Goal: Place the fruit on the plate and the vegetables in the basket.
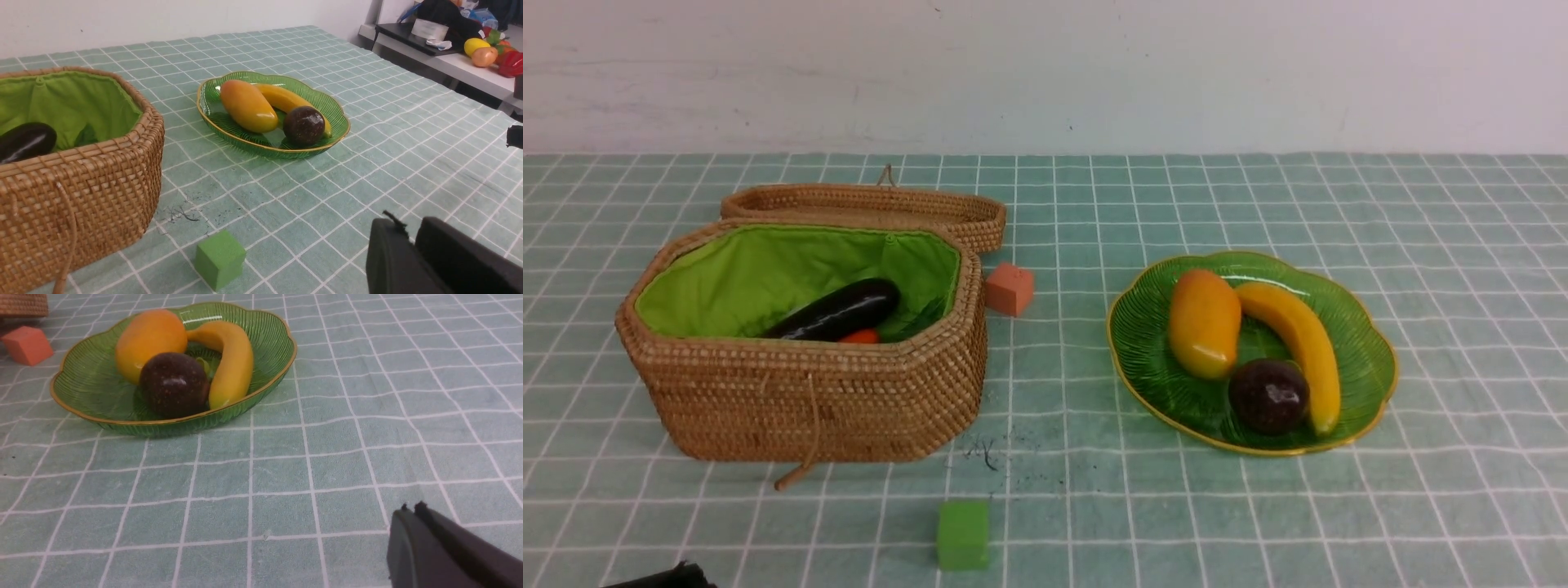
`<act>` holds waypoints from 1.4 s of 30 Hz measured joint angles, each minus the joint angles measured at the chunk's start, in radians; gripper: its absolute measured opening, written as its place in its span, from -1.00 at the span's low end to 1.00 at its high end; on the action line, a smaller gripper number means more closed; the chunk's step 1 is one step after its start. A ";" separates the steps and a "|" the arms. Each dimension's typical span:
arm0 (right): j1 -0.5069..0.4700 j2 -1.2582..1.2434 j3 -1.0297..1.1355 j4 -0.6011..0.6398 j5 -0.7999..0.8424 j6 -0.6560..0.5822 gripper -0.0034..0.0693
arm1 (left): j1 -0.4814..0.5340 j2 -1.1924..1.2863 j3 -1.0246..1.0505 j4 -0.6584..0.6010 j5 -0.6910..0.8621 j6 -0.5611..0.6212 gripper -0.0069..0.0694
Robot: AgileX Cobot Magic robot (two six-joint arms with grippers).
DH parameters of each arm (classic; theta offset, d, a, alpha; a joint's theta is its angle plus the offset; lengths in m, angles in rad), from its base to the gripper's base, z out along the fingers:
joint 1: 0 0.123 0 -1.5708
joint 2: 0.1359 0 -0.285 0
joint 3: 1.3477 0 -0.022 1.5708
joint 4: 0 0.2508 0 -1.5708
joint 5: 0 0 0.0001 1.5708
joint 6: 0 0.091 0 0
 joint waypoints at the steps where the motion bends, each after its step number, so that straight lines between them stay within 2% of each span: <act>1: 0.000 0.000 0.000 0.000 0.001 0.000 -0.95 | 0.000 0.000 0.000 0.000 0.000 0.000 -0.58; 15: 0.000 0.000 -0.001 0.000 0.002 0.000 -0.95 | 0.000 0.000 0.000 0.005 0.000 0.000 -0.55; 18: 0.000 0.000 -0.001 0.000 0.002 0.000 -0.95 | 0.026 -0.007 0.000 0.010 -0.005 0.003 -0.55; 20: 0.000 0.000 -0.001 0.000 0.002 0.000 -0.94 | 0.119 -0.038 0.013 -0.021 -0.038 0.006 -0.61; 23: 0.000 0.000 -0.001 0.000 0.002 0.000 -0.94 | 0.332 -0.119 0.068 -0.121 -0.102 0.068 -0.80; 24: 0.000 0.000 -0.001 0.000 0.002 0.000 -0.94 | 0.346 -0.126 0.073 -0.121 -0.105 0.074 -0.82; 26: 0.000 0.000 -0.001 0.000 0.002 0.000 -0.93 | 0.493 -0.205 0.151 -0.213 -0.119 0.181 -0.85; 30: 0.000 -0.001 -0.001 0.000 0.003 0.000 -0.92 | 0.661 -0.245 0.308 -0.340 -0.098 0.298 -0.85; 35: 0.000 -0.001 -0.001 0.001 0.004 0.001 -0.92 | 0.711 -0.245 0.336 -0.355 0.082 0.311 -0.85; 42: 0.000 -0.001 -0.001 0.001 0.004 0.001 -0.91 | 0.711 -0.245 0.337 -0.352 0.088 0.311 -0.85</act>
